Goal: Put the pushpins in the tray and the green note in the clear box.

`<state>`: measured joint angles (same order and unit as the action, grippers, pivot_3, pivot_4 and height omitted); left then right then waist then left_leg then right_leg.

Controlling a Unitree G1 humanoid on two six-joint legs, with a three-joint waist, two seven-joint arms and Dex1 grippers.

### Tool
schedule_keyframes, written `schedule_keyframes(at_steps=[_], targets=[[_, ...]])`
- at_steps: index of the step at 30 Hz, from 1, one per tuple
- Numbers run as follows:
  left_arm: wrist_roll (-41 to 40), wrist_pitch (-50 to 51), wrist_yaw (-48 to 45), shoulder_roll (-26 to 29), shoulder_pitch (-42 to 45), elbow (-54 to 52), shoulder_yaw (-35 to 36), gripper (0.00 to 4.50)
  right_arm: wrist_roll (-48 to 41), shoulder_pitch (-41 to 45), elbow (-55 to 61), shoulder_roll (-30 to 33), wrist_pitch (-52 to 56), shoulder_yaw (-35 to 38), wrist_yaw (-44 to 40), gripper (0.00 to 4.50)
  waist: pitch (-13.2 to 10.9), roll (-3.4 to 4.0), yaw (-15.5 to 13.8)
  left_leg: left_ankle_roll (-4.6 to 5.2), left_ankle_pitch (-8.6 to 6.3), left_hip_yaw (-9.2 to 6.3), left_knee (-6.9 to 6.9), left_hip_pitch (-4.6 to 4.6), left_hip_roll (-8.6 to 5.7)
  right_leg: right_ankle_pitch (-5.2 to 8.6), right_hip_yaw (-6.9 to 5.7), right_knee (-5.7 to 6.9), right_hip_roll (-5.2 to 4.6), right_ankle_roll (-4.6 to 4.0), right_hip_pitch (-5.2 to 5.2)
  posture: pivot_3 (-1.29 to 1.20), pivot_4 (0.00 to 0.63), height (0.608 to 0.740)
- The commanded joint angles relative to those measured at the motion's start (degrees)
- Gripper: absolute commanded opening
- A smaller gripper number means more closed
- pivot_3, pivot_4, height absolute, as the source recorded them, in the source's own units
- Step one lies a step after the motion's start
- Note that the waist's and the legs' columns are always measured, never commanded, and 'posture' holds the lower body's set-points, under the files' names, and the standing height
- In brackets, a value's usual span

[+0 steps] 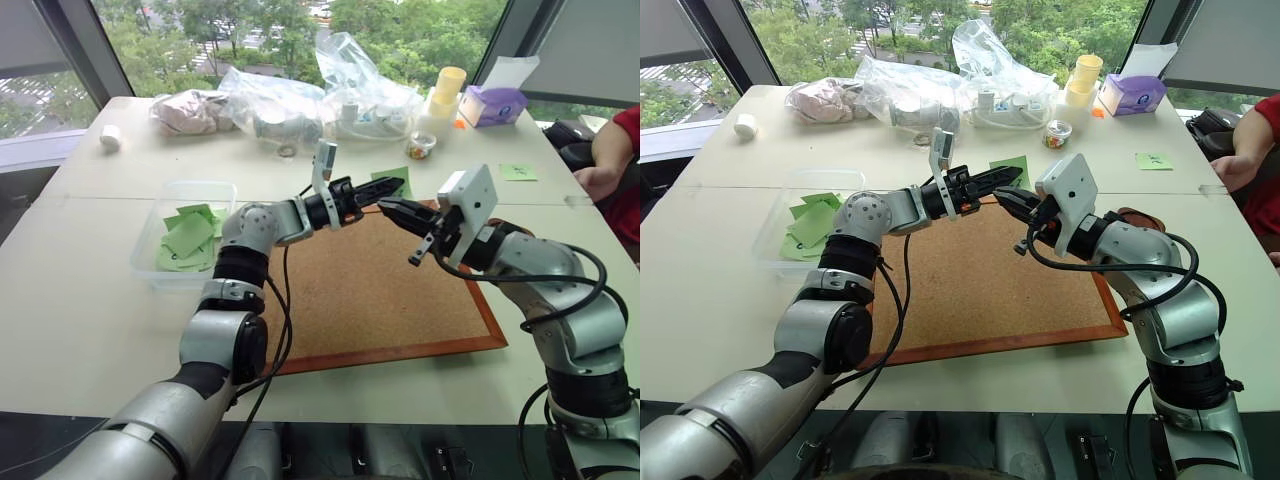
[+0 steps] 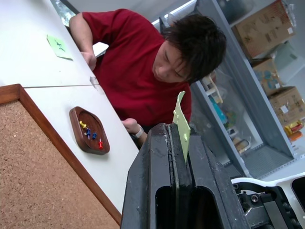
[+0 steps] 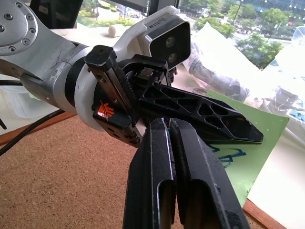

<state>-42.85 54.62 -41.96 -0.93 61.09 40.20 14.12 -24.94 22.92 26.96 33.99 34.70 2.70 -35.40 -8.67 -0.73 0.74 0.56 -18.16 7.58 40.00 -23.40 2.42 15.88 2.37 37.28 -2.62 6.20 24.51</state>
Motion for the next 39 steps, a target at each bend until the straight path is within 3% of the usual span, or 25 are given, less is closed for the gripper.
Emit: schedule_keyframes(at_steps=[1,16,20,25,28,31,39], targets=[[1.8,-2.0,-1.6,0.3,0.1,-1.9,-1.9,0.03,0.2,0.7,2.2,-0.5,-1.2,0.4,0.9,0.00,0.0,0.00,0.0,0.00,0.00,0.00,0.00,0.00,0.00,0.00,0.00,0.00,0.00,0.00,0.00,0.00,0.150,0.731],[6.2,-5.6,-2.0,0.8,-1.8,-1.2,-3.2,0.03,0.3,1.0,1.7,-2.0,-2.4,1.2,3.0,0.00,0.0,0.00,0.0,0.00,0.00,0.00,0.00,0.00,-0.01,0.00,0.00,0.00,-0.01,0.00,0.00,0.00,0.150,0.731],[16.4,-16.7,-5.9,4.6,-5.0,-10.9,-14.3,0.03,-4.4,2.0,-1.0,-5.1,1.2,13.0,11.6,0.00,0.0,0.00,0.0,0.00,0.00,0.01,0.00,0.00,0.01,0.00,0.00,0.02,0.00,0.00,0.00,0.00,0.150,0.731],[25.8,-26.9,-9.5,11.6,-7.5,-23.4,-24.3,0.03,-1.0,0.9,-7.9,-3.5,5.3,21.4,20.8,0.00,0.0,0.02,-0.1,-0.01,0.01,0.07,0.00,0.00,0.10,0.00,0.01,0.03,-0.05,-0.01,0.00,0.00,0.150,0.731],[29.5,-30.3,-12.8,16.1,-8.7,-30.7,-28.9,0.03,1.1,-0.4,-13.1,-2.2,7.4,22.1,23.0,0.00,0.0,0.05,0.0,-0.01,0.01,0.08,-0.02,0.01,0.09,0.00,0.03,0.03,-0.04,-0.01,0.00,0.00,0.150,0.731],[29.3,-27.5,-14.9,18.6,-10.6,-36.7,-31.2,0.03,5.0,-0.7,-20.1,-1.5,5.7,20.6,24.7,0.00,0.0,0.08,0.0,-0.01,0.00,0.11,-0.02,0.03,0.05,0.00,0.06,0.03,-0.01,-0.01,0.00,0.00,0.150,0.731],[28.8,-22.8,-11.7,18.2,-16.2,-42.9,-31.6,0.03,7.4,0.8,-32.2,-2.9,-0.1,20.3,24.6,0.00,0.1,0.23,0.2,-0.01,0.00,0.11,-0.01,0.05,0.08,0.00,0.09,0.06,0.03,0.00,0.01,0.00,0.150,0.731]])
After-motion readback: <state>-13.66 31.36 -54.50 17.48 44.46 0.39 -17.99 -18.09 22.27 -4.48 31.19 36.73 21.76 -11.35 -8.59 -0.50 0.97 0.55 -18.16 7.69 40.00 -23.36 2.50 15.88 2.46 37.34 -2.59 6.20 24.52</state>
